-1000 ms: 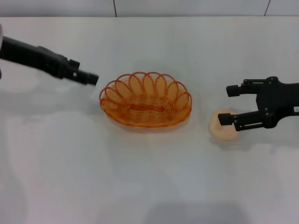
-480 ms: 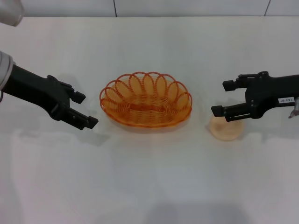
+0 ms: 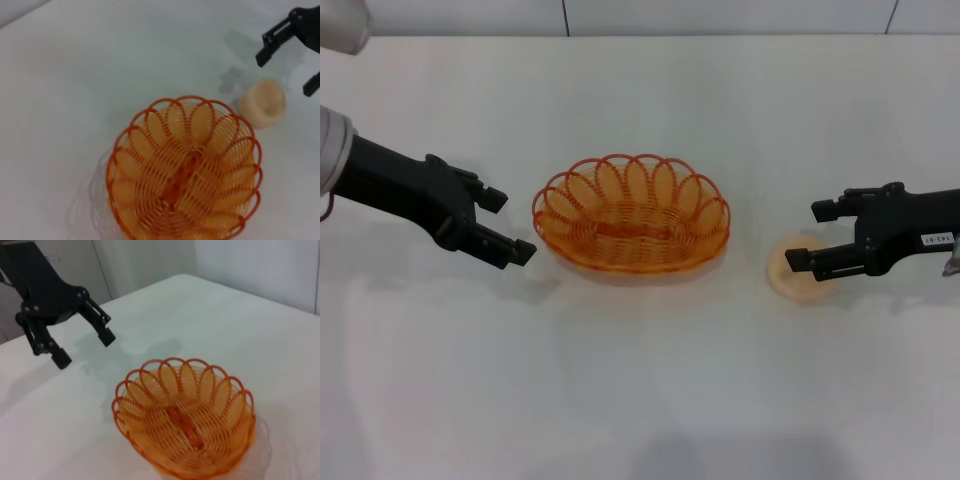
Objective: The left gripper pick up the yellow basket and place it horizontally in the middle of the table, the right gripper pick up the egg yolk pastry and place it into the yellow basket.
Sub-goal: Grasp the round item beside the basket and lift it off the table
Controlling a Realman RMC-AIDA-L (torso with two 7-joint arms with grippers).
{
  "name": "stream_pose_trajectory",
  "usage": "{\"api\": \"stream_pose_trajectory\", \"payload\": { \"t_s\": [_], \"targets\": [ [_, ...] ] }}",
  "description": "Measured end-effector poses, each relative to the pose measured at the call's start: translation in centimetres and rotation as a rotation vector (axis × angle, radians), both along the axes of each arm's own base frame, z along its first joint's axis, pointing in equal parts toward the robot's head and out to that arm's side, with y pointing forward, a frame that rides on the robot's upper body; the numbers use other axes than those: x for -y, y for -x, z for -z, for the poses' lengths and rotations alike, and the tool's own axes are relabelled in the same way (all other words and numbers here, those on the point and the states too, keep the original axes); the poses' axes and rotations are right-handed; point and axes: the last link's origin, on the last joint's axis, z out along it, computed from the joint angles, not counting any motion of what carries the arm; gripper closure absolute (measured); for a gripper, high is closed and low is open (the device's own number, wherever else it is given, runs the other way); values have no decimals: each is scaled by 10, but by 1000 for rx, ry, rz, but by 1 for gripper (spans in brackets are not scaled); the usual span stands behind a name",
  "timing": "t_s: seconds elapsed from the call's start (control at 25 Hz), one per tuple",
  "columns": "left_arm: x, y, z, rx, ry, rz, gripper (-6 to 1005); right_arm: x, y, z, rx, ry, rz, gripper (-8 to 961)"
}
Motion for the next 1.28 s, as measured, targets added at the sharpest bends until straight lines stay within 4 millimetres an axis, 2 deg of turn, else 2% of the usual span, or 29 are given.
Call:
{"api": "stream_pose_trajectory", "payload": {
  "t_s": [0.24,0.48,0.68,1.12,1.24,1.28],
  "targets": [
    [-4,-3,3,6,-18,8,108,0,-8,3,8,1,31,116],
    [-7,-6,7,14,-38,9,108,-3,-16,8,41,-3,55,165],
    [-7,-6,9,17,-40,8,108,-4,-16,10,45,3,55,238],
    [-7,-6,9,18,-40,7,109,-5,-7,11,69,46,53,247],
    [-7,-6,10,19,-39,6,109,-7,-7,14,98,55,56,423],
    [-7,-6,10,20,-39,6,109,-8,-7,14,102,54,55,427]
  ]
}}
